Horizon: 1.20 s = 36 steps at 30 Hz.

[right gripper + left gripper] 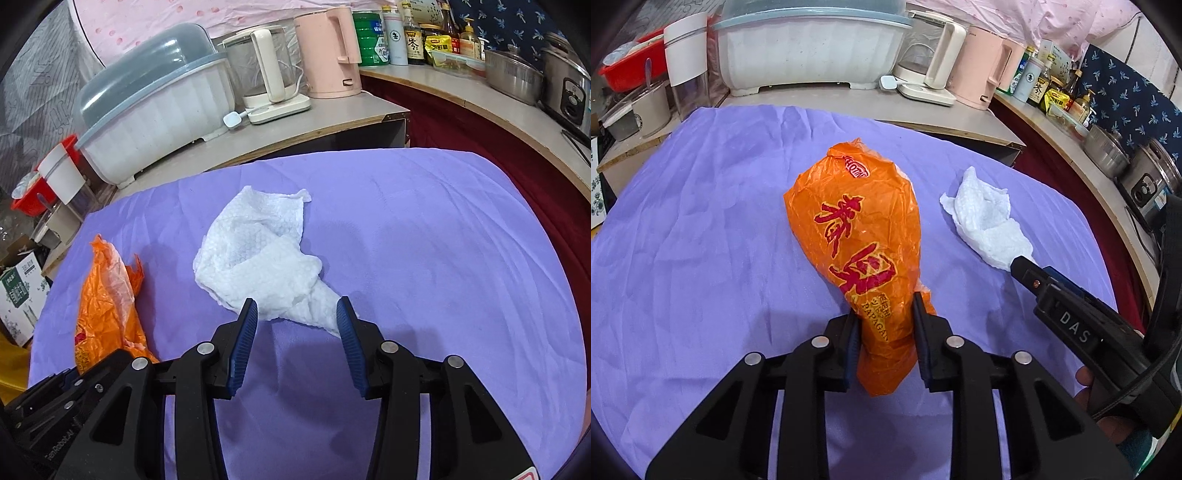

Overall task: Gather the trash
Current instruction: 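Grasp the orange printed plastic bag with the left tool, then hold the orange bag in the left tool while the right tool grasps the white wipe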

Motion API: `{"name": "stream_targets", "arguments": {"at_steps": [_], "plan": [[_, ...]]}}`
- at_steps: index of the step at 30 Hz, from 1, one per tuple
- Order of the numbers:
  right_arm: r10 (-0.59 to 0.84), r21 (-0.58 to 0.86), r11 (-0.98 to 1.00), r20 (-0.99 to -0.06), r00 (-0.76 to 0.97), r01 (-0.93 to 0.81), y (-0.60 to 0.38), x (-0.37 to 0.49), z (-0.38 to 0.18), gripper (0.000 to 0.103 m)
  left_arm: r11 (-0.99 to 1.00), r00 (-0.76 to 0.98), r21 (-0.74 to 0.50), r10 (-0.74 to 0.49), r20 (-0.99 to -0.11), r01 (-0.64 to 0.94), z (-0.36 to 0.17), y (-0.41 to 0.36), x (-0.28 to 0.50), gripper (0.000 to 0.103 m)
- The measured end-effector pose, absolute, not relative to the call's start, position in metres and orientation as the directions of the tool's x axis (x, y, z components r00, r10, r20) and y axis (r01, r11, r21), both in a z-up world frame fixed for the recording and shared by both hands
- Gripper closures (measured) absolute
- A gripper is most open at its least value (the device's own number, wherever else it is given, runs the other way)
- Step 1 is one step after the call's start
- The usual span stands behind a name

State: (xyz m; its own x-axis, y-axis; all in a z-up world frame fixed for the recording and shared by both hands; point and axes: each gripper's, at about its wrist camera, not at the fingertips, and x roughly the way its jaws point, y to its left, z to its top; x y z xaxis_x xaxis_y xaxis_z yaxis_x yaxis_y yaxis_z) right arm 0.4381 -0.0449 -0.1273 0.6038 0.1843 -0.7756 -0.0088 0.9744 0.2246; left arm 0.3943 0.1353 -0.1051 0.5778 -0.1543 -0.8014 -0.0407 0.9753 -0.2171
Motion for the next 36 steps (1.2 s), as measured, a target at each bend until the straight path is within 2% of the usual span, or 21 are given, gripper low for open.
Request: {"name": "stream_targets", "arguments": {"at_steps": [1,4,6,7,20,36], "plan": [[0.180,0.218,0.976,-0.778,0.602,-0.009,-0.044,0.439,-0.128,0.064,0.976,0.578,-0.216,-0.153,-0.802,-0.040,-0.105,0.135,0.394,0.079],[0.151,0.182,0.983,-0.786,0.600,-0.008,-0.041,0.437,-0.130,0.079,0.978,0.579,-0.207,-0.146,-0.802,-0.040,-0.104,0.133,0.394,0.079],[0.152,0.181,0.983,-0.790,0.594,-0.011,-0.042,0.435,-0.130,0.094,0.978,0.579,-0.205,-0.146,-0.802,-0.038,-0.103,0.132,0.393,0.079],[0.152,0.180,0.984,-0.792,0.591,-0.012,-0.043,0.434,-0.130,0.097,0.978,0.579,-0.207,-0.148,-0.802,-0.036,-0.102,0.131,0.392,0.079],[0.159,0.217,0.976,-0.739,0.655,0.009,-0.079,0.369,-0.081,0.098,0.976,0.600,-0.215,-0.184,-0.779,0.020,-0.066,0.104,0.351,0.080],[0.083,0.233,0.968,-0.644,0.760,0.092,-0.170,0.260,0.007,0.098,0.964,0.647,-0.194,-0.265,-0.715,0.180,0.006,0.017,0.258,0.080]]}}
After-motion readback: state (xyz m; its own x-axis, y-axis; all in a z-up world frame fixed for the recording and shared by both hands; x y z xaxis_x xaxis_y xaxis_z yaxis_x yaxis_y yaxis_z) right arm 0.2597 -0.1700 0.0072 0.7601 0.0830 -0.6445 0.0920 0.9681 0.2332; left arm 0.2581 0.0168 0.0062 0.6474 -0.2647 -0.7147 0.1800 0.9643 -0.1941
